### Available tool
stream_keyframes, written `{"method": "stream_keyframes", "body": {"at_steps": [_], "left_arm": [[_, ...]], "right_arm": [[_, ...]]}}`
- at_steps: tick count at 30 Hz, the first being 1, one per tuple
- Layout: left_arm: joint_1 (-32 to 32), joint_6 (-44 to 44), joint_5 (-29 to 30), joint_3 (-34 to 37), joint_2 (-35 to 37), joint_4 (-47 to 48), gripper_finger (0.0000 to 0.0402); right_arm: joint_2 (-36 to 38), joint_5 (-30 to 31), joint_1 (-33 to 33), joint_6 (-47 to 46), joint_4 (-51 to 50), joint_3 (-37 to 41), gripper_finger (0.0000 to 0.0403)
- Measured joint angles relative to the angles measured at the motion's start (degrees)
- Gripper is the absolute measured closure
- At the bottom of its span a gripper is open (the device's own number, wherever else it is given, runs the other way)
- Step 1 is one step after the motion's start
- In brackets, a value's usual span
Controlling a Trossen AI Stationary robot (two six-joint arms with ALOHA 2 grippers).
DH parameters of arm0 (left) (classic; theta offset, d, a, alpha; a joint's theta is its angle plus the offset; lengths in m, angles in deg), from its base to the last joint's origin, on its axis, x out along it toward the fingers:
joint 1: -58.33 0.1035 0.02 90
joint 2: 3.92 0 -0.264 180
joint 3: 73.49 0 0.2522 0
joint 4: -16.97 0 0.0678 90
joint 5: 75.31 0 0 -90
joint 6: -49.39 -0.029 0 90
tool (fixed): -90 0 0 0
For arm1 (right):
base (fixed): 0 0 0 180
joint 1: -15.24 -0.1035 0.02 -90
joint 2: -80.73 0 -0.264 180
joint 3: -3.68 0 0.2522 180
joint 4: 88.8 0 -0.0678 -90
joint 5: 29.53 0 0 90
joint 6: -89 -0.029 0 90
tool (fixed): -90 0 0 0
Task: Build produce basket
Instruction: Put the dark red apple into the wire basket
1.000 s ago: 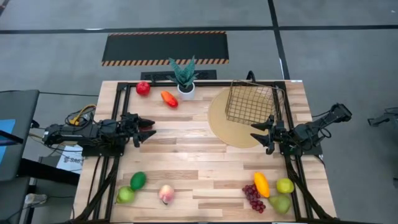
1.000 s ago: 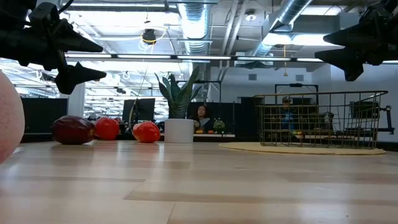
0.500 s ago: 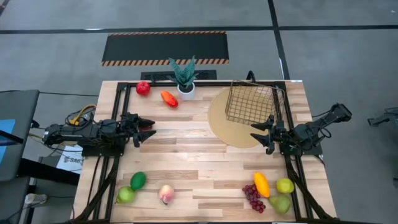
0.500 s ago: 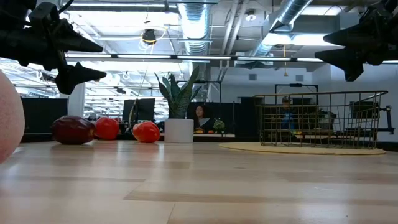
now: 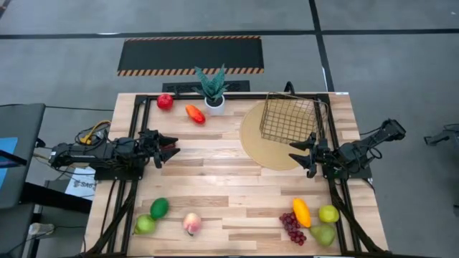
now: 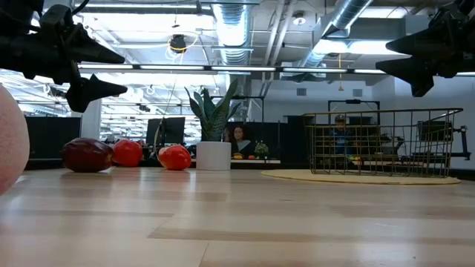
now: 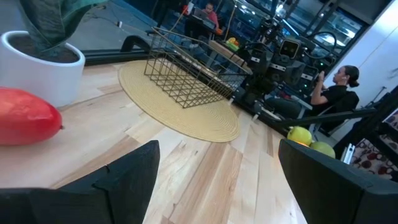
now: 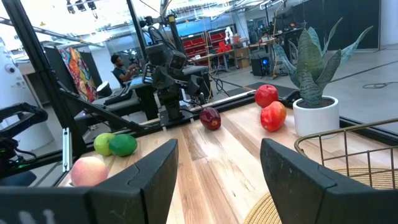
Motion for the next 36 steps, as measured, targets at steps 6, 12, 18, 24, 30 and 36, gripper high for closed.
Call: {"method": "stream_keyframes", "body": {"at_steps": [6,12,18,24,30,36], "left_arm": [[0.00,0.07,0.00,0.00,0.01,-0.06,0.0085],[0.00,2.09,0.00,0.00,0.01,-0.11,0.0085],[0.01,0.06,0.02,0.00,0.00,-0.13,0.0085],[0.00,1.81,0.00,0.00,0.02,-0.17,0.0085],[0.00,2.85,0.00,0.00,0.00,-0.26,0.0085],[0.00,12.30,1.88,0.00,0.01,-0.38,0.0085]], "right_arm": [[0.01,0.00,-0.01,0.00,-0.01,0.01,0.0153],[-0.01,-0.01,0.00,0.00,0.00,0.00,0.0153],[0.01,-0.02,-0.01,0.00,-0.01,0.00,0.0153],[0.01,-0.02,-0.01,0.00,-0.01,0.01,0.0153],[-0.01,0.39,0.08,0.00,0.01,0.01,0.0153],[0.00,0.37,0.49,-0.07,0.04,0.01,0.0153]]}}
